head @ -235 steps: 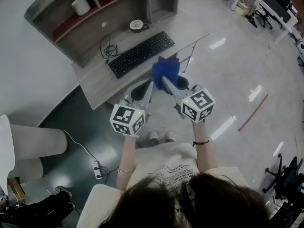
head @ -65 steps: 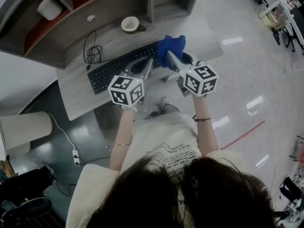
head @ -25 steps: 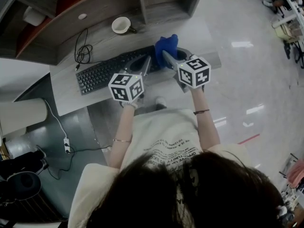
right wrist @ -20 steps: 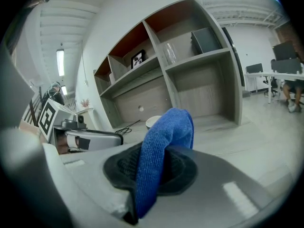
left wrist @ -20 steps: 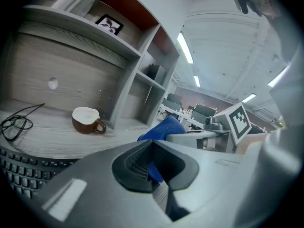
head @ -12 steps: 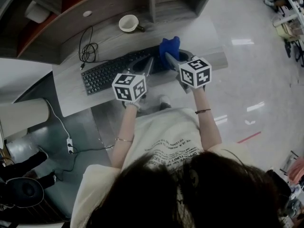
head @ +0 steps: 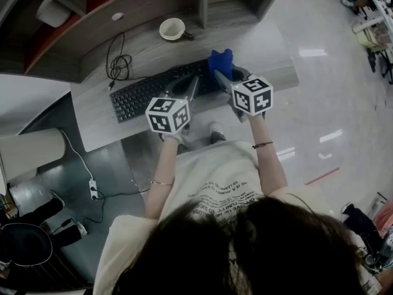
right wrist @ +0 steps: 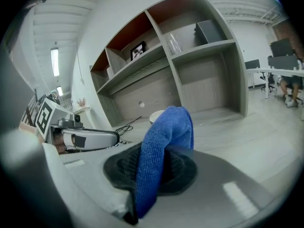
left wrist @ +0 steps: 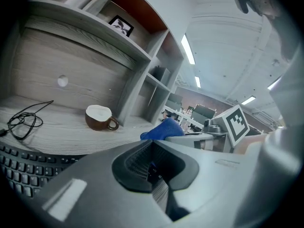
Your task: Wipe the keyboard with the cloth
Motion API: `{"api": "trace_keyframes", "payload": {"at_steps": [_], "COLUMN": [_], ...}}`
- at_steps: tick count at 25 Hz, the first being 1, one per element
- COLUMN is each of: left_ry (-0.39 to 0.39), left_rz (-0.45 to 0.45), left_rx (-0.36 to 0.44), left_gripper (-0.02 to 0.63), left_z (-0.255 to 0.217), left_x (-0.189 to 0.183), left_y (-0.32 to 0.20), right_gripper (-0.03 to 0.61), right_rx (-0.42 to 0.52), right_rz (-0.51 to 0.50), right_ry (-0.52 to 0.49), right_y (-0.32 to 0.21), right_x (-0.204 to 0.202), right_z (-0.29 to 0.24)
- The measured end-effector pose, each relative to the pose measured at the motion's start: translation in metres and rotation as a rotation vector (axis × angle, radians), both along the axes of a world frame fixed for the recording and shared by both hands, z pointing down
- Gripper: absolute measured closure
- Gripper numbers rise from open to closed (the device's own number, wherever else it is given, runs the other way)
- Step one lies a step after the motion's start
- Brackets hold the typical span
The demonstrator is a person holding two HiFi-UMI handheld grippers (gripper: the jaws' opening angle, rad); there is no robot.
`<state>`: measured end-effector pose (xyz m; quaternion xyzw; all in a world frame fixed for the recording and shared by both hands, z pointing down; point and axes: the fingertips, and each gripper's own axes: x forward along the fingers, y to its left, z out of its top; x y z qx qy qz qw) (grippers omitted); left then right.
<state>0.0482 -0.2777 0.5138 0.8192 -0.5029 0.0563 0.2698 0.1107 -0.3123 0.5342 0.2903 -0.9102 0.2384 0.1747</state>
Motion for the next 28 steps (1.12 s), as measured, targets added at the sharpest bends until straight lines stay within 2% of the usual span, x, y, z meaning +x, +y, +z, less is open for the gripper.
{"api": "trace_keyframes", "payload": {"at_steps": [28], "left_ry": [0.004], "left_rz": [0.007], "left_rx": [-0.013], "left_gripper": [0.612], "left_z": [0.003], "left_x": [-0.042], "left_y": [0.026], "right_gripper": [0.520], "right_rx": [-0.002], "right_rz": [0.001], "right_ry": [0.009], "right_y": [0.021], "right_x": [-0.043], "right_z": [0.002]}}
